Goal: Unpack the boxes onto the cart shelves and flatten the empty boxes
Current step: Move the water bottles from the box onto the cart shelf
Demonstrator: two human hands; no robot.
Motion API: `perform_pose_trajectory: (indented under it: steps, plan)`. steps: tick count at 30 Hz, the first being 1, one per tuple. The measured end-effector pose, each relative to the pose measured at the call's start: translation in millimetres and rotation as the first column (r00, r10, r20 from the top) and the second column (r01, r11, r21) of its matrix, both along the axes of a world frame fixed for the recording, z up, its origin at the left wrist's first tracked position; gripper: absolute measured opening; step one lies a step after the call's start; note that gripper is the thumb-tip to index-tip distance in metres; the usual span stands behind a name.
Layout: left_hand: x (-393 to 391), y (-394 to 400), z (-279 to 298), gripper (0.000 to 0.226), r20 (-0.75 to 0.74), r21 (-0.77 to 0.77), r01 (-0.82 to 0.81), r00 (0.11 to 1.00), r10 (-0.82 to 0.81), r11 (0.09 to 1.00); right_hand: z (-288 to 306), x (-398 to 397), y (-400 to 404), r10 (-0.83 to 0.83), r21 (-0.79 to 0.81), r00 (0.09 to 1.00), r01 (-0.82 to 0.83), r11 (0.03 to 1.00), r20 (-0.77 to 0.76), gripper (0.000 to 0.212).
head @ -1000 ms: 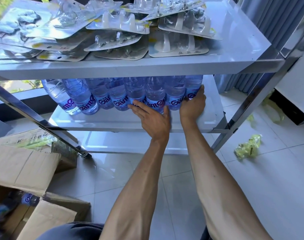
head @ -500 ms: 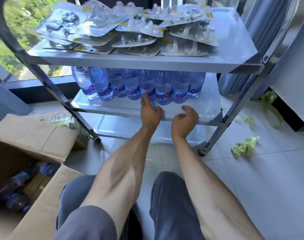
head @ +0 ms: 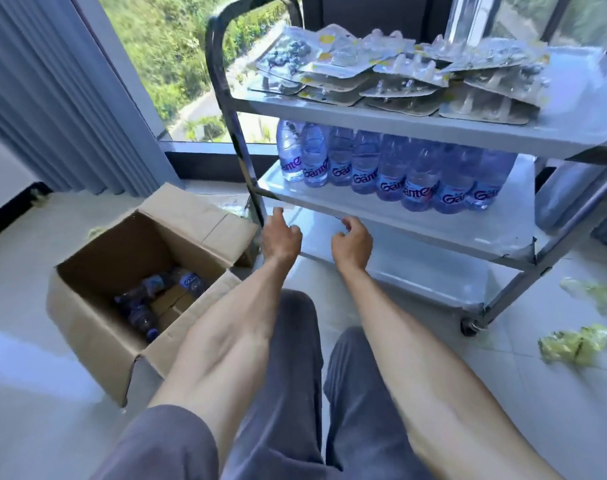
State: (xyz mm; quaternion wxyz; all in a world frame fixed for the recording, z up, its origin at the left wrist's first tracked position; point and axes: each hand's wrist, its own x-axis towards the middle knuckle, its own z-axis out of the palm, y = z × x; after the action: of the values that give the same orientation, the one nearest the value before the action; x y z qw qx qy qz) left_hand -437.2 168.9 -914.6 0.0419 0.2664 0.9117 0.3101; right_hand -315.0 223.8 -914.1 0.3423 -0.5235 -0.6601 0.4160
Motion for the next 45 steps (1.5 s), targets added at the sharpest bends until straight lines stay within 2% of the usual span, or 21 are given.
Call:
perform_pose_trajectory:
  steps: [6,10,17,20,24,28,31,39,43,45]
  plan:
    - [-53.1,-35.3,-27.7,0.037,0.054,0.023,-0.075,0.996,0.074,0.997,-2.4,-47.6,-8.2,0.088,-0.004,0.995,-0.088,0.996,0.039,0.041]
    - [-88.2,-67.8,-48.6,0.044,0.062,0.044,-0.200,0.978,0.197,0.979,-9.7,-107.0,-27.5,0.209,0.034,0.976,-0.211,0.977,0.060,0.038]
    - [-178.8,-136.7,-69.2,0.044,0.149,-0.012,-0.453,0.881,0.449,0.892,-21.3,-230.3,-86.4,0.451,0.024,0.890,-0.454,0.891,0.067,0.032]
    - [-225.6,-155.5,-81.0,0.040,0.231,-0.101,-0.515,0.820,0.523,0.851,-31.2,-288.0,-105.6,0.563,-0.059,0.821,-0.560,0.826,0.097,0.034]
    - [-275.7,-176.4,-120.1,0.044,0.390,-0.229,-0.554,0.701,0.597,0.800,-73.0,-354.0,-135.6,0.736,-0.264,0.634,-0.687,0.677,0.237,0.036]
    - [-303.6,-195.7,-170.7,0.049,0.436,-0.333,-0.581,0.603,0.668,0.743,-136.4,-385.6,-162.5,0.742,-0.423,0.569,-0.610,0.670,0.355,0.037]
    - [-323.3,-202.5,-202.0,0.052,0.424,-0.367,-0.617,0.555,0.716,0.696,-174.1,-407.3,-170.3,0.736,-0.459,0.550,-0.576,0.676,0.395,0.044]
    - [-388.3,-234.6,-264.9,0.067,0.337,-0.448,-0.644,0.521,0.784,0.621,-234.0,-458.1,-168.1,0.700,-0.408,0.521,-0.572,0.711,0.489,0.042]
    - [-413.6,-234.9,-288.5,0.073,0.310,-0.500,-0.662,0.465,0.829,0.558,-256.3,-480.7,-167.9,0.676,-0.349,0.497,-0.599,0.721,0.544,0.044]
    - [-424.0,-232.1,-296.0,0.071,0.281,-0.511,-0.651,0.490,0.825,0.561,-267.5,-491.7,-168.5,0.684,-0.356,0.482,-0.605,0.712,0.548,0.047]
